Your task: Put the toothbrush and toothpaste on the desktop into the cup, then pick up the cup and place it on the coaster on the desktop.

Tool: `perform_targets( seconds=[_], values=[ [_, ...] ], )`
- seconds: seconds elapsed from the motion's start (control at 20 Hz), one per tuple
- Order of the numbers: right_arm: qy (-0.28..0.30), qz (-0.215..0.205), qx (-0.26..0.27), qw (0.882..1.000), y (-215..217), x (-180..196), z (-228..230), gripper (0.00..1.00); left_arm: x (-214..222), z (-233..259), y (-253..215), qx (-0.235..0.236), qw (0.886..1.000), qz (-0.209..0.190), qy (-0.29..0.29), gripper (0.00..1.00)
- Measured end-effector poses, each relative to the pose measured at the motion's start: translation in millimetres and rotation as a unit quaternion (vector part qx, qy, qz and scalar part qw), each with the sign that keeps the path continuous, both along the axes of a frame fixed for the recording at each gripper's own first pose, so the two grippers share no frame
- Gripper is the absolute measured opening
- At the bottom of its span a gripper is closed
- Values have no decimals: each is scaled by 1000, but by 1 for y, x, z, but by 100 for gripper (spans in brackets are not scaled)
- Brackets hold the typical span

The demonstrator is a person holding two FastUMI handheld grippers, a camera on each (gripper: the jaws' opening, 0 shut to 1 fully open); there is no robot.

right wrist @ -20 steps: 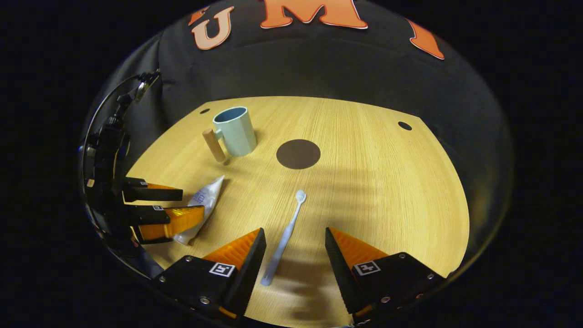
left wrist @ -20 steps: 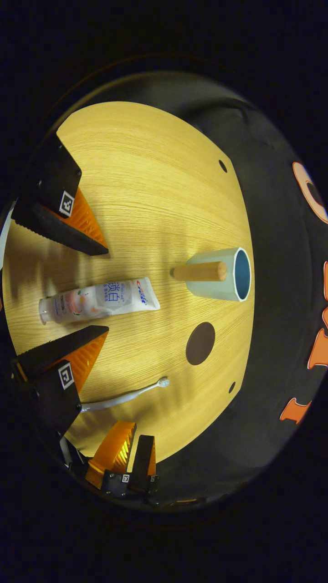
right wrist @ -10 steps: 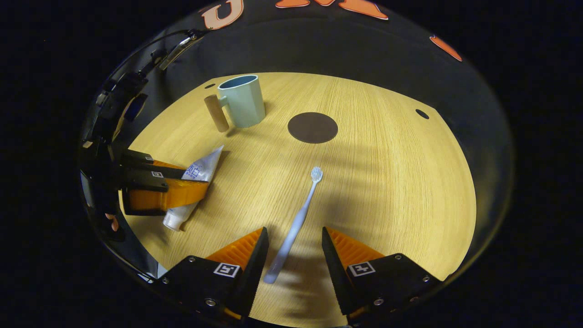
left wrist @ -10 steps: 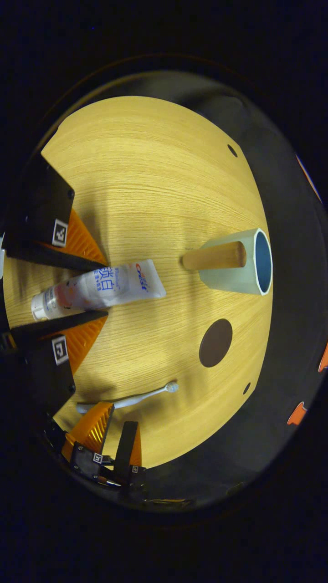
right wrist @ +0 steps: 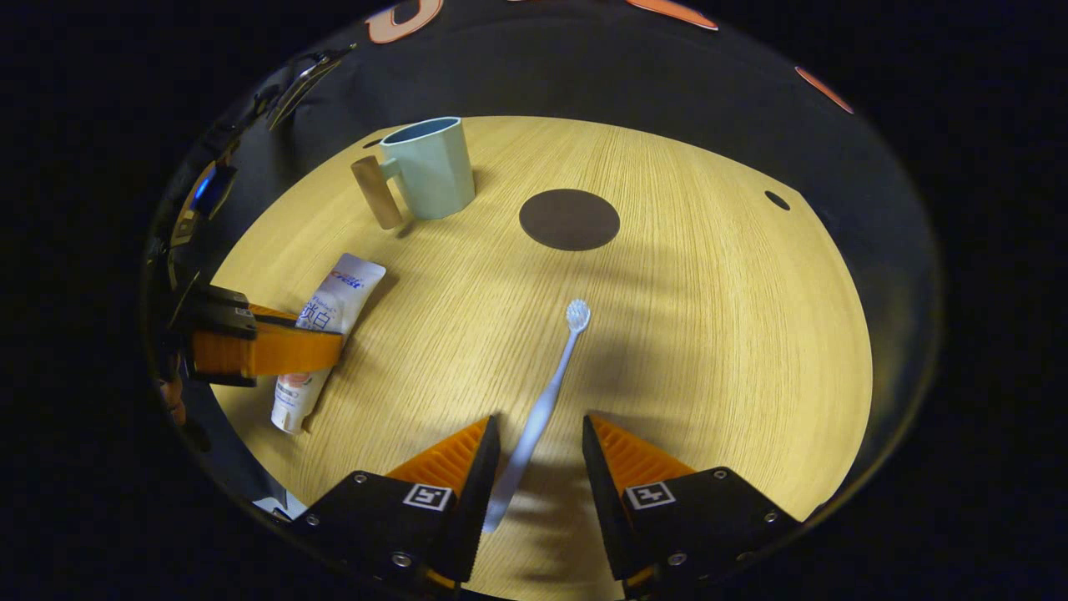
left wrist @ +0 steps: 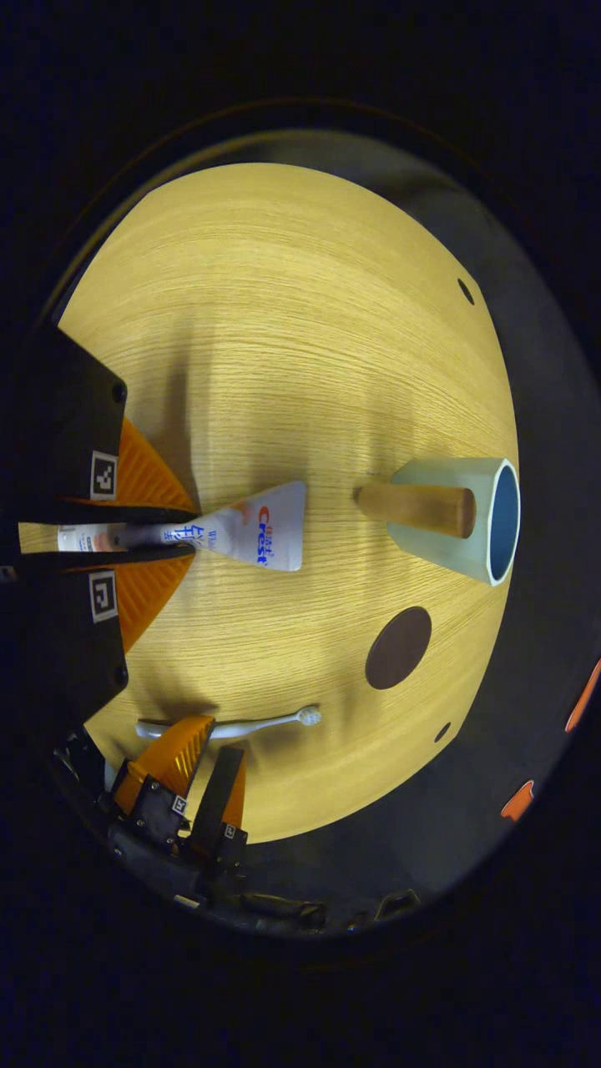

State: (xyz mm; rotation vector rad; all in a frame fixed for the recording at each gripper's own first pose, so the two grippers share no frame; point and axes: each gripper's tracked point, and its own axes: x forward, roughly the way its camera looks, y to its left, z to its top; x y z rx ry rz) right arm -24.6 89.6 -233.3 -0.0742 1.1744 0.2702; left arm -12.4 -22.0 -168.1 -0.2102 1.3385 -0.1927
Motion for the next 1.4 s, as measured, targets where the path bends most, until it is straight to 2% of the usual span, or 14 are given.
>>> perform_targets(
  seconds=[0.15,0.2,0.25,0.3,0.4,0.55,0.7,1.05,1.25,1.4],
  values=[
    [-7,8,1,1000,7,0,0,49,-1,1,6,4,1000,9,-6,17],
    [-12,6,1,1000,8,2,0,39,1,4,8,6,1000,11,-10,17],
    [-17,-4,5,1000,9,6,-1,33,0,8,11,9,1000,11,-17,17],
    [-22,-12,12,1000,10,8,-1,17,2,11,13,9,1000,12,-24,17],
    [-24,-24,29,999,14,8,0,10,4,10,14,9,999,17,-33,17],
    [-37,-34,42,998,10,10,2,6,5,18,19,14,998,24,-47,17],
    [-77,-33,33,996,3,18,12,6,10,25,24,20,997,27,-69,16],
    [-132,-36,67,988,2,25,43,4,18,18,22,24,994,31,-107,17],
    [-180,-51,74,980,-10,35,58,5,37,27,30,50,983,42,-173,17],
    [-207,-54,81,973,-17,40,72,4,52,34,35,50,974,49,-213,17]
  ],
)
